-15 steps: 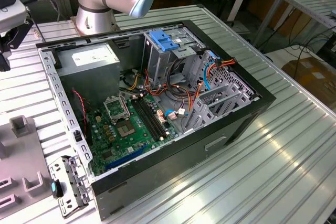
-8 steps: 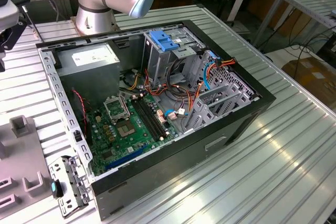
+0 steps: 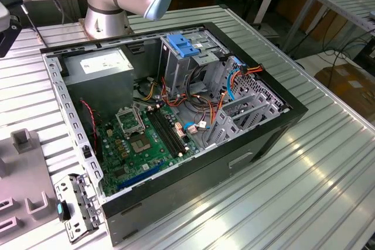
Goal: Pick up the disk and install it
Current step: 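Reach for the disk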
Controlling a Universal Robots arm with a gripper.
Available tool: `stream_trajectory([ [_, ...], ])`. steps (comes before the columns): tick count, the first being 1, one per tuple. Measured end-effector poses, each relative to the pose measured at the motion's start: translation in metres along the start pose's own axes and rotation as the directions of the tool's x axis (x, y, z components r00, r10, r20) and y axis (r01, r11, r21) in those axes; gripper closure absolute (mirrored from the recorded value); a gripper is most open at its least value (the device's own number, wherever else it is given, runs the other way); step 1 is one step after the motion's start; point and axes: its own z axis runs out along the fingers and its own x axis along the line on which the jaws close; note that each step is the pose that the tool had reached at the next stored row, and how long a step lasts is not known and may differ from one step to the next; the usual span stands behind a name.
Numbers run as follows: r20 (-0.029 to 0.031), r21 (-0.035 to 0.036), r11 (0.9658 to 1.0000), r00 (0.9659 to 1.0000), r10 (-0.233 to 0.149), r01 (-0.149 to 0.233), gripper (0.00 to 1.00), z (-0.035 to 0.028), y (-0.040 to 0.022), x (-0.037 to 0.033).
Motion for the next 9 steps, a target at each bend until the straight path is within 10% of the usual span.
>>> stream_trajectory([
  [9, 0.0000, 0.0000, 1.0000, 1.0000, 0.000, 0.000, 0.89, 0.0001, -0.0009, 0.0112],
])
